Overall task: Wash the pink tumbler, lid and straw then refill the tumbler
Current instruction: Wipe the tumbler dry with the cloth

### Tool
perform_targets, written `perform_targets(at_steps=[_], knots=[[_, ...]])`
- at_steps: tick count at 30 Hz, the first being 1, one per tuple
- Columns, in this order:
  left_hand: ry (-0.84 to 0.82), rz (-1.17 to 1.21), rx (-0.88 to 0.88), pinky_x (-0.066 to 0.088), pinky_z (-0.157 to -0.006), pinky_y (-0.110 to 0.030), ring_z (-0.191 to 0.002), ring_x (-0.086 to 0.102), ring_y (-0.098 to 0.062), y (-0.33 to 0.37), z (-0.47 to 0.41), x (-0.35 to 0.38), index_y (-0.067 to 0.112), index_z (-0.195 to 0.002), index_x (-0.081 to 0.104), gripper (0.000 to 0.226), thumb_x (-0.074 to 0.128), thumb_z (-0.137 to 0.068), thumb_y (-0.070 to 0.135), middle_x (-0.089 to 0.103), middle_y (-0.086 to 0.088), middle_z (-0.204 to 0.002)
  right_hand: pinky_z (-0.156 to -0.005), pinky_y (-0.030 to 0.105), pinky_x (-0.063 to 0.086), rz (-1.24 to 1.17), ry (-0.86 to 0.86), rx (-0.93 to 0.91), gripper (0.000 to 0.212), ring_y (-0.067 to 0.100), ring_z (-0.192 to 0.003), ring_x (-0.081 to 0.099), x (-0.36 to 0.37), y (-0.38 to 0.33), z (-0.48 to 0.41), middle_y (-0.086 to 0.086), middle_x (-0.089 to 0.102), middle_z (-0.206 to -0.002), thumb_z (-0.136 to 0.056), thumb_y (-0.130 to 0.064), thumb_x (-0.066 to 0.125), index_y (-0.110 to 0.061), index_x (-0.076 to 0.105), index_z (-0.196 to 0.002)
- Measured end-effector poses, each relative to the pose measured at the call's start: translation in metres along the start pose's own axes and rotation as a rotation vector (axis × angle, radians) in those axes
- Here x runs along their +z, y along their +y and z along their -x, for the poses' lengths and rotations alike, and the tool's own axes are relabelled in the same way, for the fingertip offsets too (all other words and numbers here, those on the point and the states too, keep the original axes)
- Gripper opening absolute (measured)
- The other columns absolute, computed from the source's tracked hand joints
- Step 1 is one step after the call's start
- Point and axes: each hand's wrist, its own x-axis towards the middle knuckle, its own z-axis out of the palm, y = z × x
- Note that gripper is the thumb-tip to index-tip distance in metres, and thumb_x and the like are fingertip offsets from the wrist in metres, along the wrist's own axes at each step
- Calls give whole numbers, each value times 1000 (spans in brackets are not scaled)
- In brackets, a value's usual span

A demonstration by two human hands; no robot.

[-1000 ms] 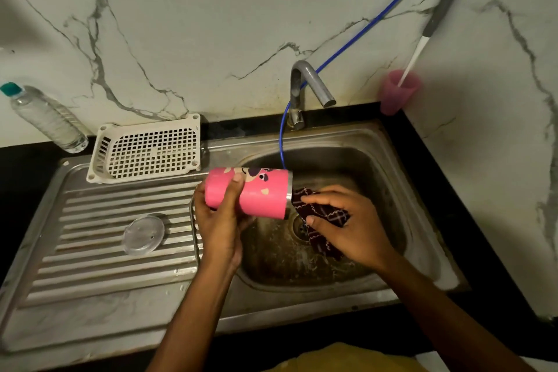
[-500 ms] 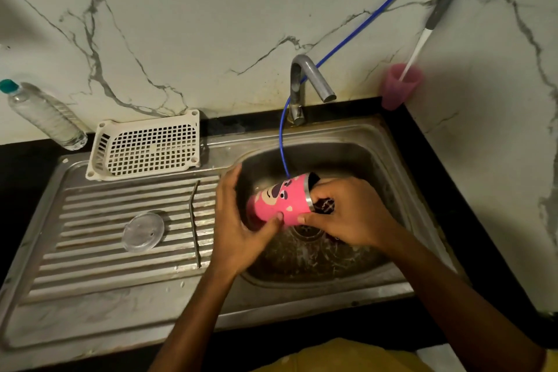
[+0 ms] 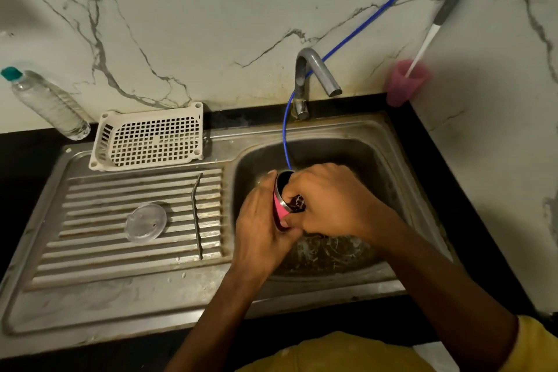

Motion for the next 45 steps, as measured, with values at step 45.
perform_targets(at_steps=[45], knots=[[-175, -137, 566, 43, -111, -44, -131, 53, -31, -31, -48, -44, -8, -136, 54, 78, 87, -72, 23, 58, -23, -137, -102, 47, 48, 159, 85, -253, 65, 25, -134, 47, 26, 11, 23, 4, 57, -141, -69, -21, 68, -18, 61, -134]])
